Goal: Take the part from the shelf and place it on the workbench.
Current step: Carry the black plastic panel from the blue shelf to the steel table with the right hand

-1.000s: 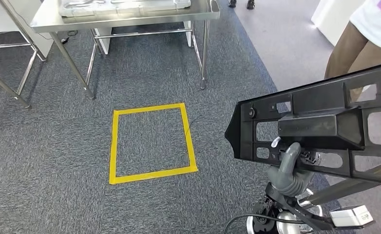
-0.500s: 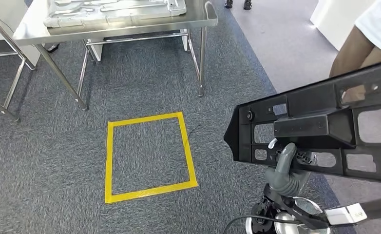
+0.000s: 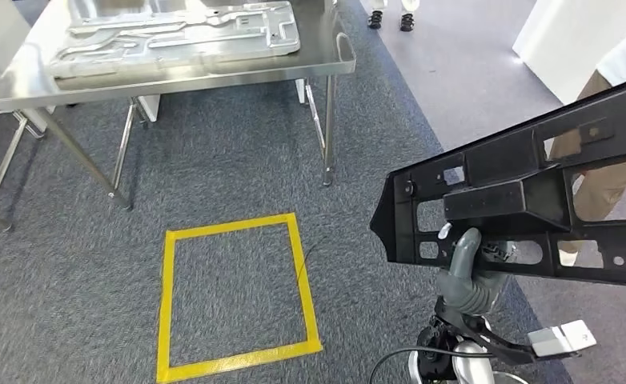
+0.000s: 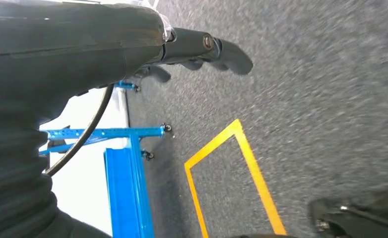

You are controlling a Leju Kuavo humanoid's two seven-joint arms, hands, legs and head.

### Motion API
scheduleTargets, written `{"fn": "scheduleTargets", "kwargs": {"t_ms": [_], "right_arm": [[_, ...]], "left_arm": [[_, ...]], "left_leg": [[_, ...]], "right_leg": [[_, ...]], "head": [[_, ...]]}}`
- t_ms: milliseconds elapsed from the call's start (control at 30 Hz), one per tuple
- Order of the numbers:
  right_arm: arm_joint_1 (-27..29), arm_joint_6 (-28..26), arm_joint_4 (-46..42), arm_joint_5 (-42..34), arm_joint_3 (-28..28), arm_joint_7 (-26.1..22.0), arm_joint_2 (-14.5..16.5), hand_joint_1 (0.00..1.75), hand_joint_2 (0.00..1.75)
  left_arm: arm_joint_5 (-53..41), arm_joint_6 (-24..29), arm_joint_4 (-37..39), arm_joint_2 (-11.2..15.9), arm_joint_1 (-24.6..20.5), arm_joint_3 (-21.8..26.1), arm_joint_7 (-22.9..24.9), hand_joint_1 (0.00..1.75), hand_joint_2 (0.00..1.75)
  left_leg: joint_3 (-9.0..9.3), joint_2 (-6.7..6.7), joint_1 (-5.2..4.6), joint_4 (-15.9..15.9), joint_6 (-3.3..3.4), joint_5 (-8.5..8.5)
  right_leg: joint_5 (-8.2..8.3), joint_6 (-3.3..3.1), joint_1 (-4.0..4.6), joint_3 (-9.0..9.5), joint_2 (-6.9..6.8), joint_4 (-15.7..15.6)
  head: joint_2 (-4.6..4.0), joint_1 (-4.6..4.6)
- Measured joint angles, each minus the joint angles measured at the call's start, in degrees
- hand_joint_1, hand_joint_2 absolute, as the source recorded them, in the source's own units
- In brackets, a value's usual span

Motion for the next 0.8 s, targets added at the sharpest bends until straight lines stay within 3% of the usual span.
{"fn": "scheduleTargets", "kwargs": {"t_ms": [33,67,100,133,200,233,267,300,367,400,433,500,533,600,633,700,733,767,800], "right_arm": [[-0.45,0.32,0.09,0.02,0.04,0.61,-0.04,1.75,1.75],[-0.91,0.61,0.28,0.07,0.05,1.44,-0.08,1.75,1.75],[-1.35,0.84,0.61,0.26,0.07,2.54,-0.12,1.75,1.75],[-1.86,0.94,0.99,0.65,0.05,3.60,-0.15,1.75,1.75],[-2.93,0.44,1.92,2.15,0.04,5.30,-0.19,1.75,1.75],[-3.46,-0.04,2.55,3.17,0.04,5.88,-0.22,1.75,1.75],[-3.97,-0.58,3.41,4.30,0.08,6.29,-0.26,1.75,1.75],[-4.46,-1.09,4.41,5.31,0.14,6.56,-0.30,1.75,1.75],[-5.32,-1.83,6.68,6.62,0.43,6.61,-0.39,1.75,1.75],[-5.67,-2.09,7.64,6.93,0.64,6.55,-0.42,1.75,1.75],[-6.09,-2.27,8.49,7.22,0.96,6.45,-0.42,1.75,1.75],[-7.28,-2.54,9.75,7.80,1.85,6.25,-0.39,1.75,1.75],[-8.05,-2.60,10.42,8.05,2.32,6.12,-0.39,1.75,1.75],[-9.58,-2.48,12.21,8.28,3.02,5.96,-0.45,1.75,1.75],[-10.30,-2.32,13.29,8.29,3.31,5.91,-0.50,1.75,1.75],[-11.51,-2.08,15.42,8.29,3.93,5.91,-0.61,1.75,1.75],[-12.01,-1.93,16.27,8.29,4.23,5.92,-0.66,1.75,1.75],[-12.54,-1.66,17.03,8.29,4.55,6.00,-0.70,1.75,1.75],[-13.21,-1.28,17.76,8.30,4.91,6.17,-0.78,1.75,1.75]], "left_arm": [[0.01,0.09,0.00,0.00,-0.21,0.00,-0.04,0.00,1.75],[0.02,0.17,0.00,0.01,-0.30,0.01,-0.07,0.00,1.75],[0.03,0.25,0.00,0.02,-0.27,0.04,-0.09,0.00,1.75],[0.03,0.28,0.00,0.04,-0.18,0.08,-0.12,0.00,1.75],[-0.03,0.07,0.00,0.10,0.03,0.17,-0.05,0.00,1.75],[-0.09,-0.22,0.00,0.11,0.11,0.19,0.05,0.00,1.75],[-0.14,-0.63,0.00,0.13,0.20,0.19,0.18,0.00,1.75],[-0.19,-1.02,0.01,0.19,0.30,0.18,0.30,0.00,1.75],[-0.24,-1.57,0.02,0.35,0.34,0.17,0.31,0.00,1.75],[-0.28,-1.76,0.02,0.43,0.31,0.15,0.17,0.00,1.75],[-0.35,-2.03,0.02,0.46,0.20,0.08,-0.01,0.00,1.75],[-0.46,-2.75,0.02,0.46,-0.18,-0.18,-0.28,0.00,1.75],[-0.47,-3.13,0.02,0.46,-0.49,-0.28,-0.35,0.00,1.75],[-0.37,-3.67,0.02,0.46,-1.10,-0.34,-0.51,0.00,1.75],[-0.30,-3.78,0.03,0.44,-1.31,-0.32,-0.65,0.00,1.75],[-0.19,-3.84,0.05,0.39,-1.36,-0.25,-0.97,0.00,1.75],[-0.10,-3.85,0.07,0.36,-1.24,-0.20,-1.07,0.00,1.75],[0.05,-3.90,0.09,0.30,-1.08,-0.12,-1.13,0.00,1.75],[0.29,-3.93,0.12,0.20,-0.88,0.02,-1.15,0.00,1.75]], "left_leg": [[-2.44,-0.04,0.06,4.09,-0.08,1.40],[-5.33,-0.05,0.11,8.37,-0.12,1.75],[-8.13,-0.03,0.08,11.79,-0.12,0.65],[-10.65,-0.01,-0.01,13.93,-0.11,-1.81],[-14.42,0.00,-0.29,14.51,0.11,-7.36],[-15.65,0.06,-0.48,13.18,0.42,-8.36],[-16.48,0.36,-0.76,10.95,0.96,-6.98],[-17.05,1.25,-1.22,8.02,1.77,-3.06],[-17.71,2.83,-2.22,3.33,3.09,5.52],[-17.80,3.13,-2.53,2.16,3.49,8.10],[-17.68,2.67,-2.58,1.77,3.63,8.74],[-16.49,1.44,-2.28,1.02,4.01,8.84],[-15.83,0.88,-2.12,0.63,4.24,8.78],[-14.82,-0.15,-1.96,0.15,4.64,8.44],[-14.45,-0.71,-1.93,0.09,4.76,8.12],[-13.50,-1.95,-1.90,0.07,4.76,7.27],[-12.86,-2.61,-1.86,0.07,4.67,6.77],[-12.08,-3.32,-1.81,0.08,4.52,6.20],[-11.38,-3.96,-1.74,0.06,4.33,5.61]], "right_leg": [[-0.56,-0.41,0.02,0.86,0.12,-0.46],[-1.11,-0.74,0.05,1.90,0.24,-1.03],[-1.76,-0.96,0.14,3.04,0.36,-1.53],[-2.48,-1.10,0.24,4.24,0.47,-1.92],[-4.16,-1.24,0.49,6.70,0.64,-2.27],[-5.13,-1.30,0.67,8.03,0.53,-2.32],[-6.11,-1.34,0.87,9.37,0.30,-2.35],[-7.04,-1.37,1.04,10.53,-0.03,-2.41],[-8.68,-1.05,1.49,12.30,-0.64,-2.42],[-9.22,-0.76,1.64,12.93,-0.91,-2.38],[-9.51,-0.36,1.77,13.47,-1.14,-2.22],[-9.45,0.30,1.70,13.52,-1.40,-0.88],[-9.46,0.61,1.60,12.66,-1.13,0.87],[-10.94,1.12,1.30,9.05,-0.25,6.60],[-12.49,1.36,1.16,6.60,0.04,9.77],[-14.97,1.74,0.88,2.74,0.19,13.23],[-14.83,1.81,0.77,1.93,0.23,12.61],[-13.07,1.81,0.70,2.00,0.46,10.12],[-9.93,1.73,0.64,2.54,1.20,6.50]], "head": [[0.00,-0.01],[0.00,-0.02],[0.00,-0.01],[0.00,-0.02],[0.00,-0.02],[0.00,-0.02],[0.00,-0.02],[0.00,-0.01],[0.00,-0.01],[0.00,-0.01],[0.00,-0.02],[0.00,-0.01],[0.00,-0.01],[0.00,0.00],[0.00,-0.01],[0.00,-0.01],[0.00,-0.02],[0.00,-0.02],[0.00,-0.01]]}}
